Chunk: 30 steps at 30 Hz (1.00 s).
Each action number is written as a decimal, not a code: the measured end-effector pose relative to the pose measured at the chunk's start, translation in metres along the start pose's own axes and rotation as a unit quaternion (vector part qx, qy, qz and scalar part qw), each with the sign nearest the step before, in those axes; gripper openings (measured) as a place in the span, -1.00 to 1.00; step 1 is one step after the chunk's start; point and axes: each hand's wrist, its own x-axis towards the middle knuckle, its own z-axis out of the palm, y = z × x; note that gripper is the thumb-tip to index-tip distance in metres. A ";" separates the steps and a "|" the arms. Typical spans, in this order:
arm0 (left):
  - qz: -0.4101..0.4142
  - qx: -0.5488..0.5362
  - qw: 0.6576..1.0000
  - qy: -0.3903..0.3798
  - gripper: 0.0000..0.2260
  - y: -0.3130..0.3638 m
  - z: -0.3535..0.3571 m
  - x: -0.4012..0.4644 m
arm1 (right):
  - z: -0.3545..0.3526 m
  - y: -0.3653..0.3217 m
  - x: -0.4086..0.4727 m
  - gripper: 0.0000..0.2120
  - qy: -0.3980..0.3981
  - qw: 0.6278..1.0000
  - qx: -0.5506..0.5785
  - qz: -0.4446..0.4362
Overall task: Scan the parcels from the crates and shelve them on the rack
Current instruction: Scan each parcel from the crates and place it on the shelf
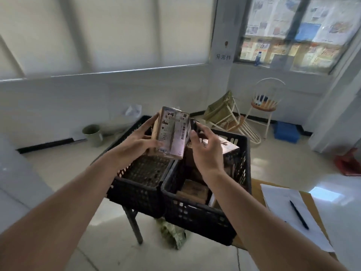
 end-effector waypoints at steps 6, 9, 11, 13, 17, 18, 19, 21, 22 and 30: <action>0.022 -0.072 0.992 0.105 -0.15 0.015 0.025 -0.077 | 0.001 -0.015 -0.020 -0.60 -0.114 0.983 0.147 0.000; 0.037 -0.079 0.984 0.154 -0.17 0.027 0.043 -0.120 | -0.001 -0.026 -0.038 -0.58 -0.173 0.966 0.192 -0.015; 0.043 -0.070 0.979 0.189 -0.18 0.034 0.053 -0.150 | 0.001 -0.036 -0.054 -0.59 -0.212 0.951 0.222 -0.022; 0.047 -0.061 0.964 0.254 -0.18 0.042 0.061 -0.181 | 0.006 -0.047 -0.072 -0.60 -0.248 0.937 0.243 -0.038; 0.053 -0.042 0.931 0.358 -0.19 0.052 0.063 -0.248 | 0.021 -0.075 -0.118 -0.60 -0.322 0.899 0.290 -0.064; 0.056 -0.035 0.924 0.376 -0.20 0.053 0.062 -0.265 | 0.025 -0.083 -0.131 -0.60 -0.338 0.888 0.305 -0.066; 0.057 -0.026 0.916 0.396 -0.20 0.055 0.059 -0.283 | 0.030 -0.092 -0.145 -0.59 -0.352 0.877 0.319 -0.068; 0.053 0.005 0.899 0.435 -0.21 0.058 0.055 -0.319 | 0.040 -0.109 -0.173 -0.59 -0.371 0.859 0.343 -0.077; 0.049 0.031 0.888 0.456 -0.22 0.058 0.053 -0.338 | 0.046 -0.117 -0.189 -0.59 -0.379 0.853 0.350 -0.083; 0.045 0.106 0.810 0.575 -0.22 0.053 0.025 -0.501 | 0.093 -0.186 -0.330 -0.59 -0.458 0.799 0.377 -0.101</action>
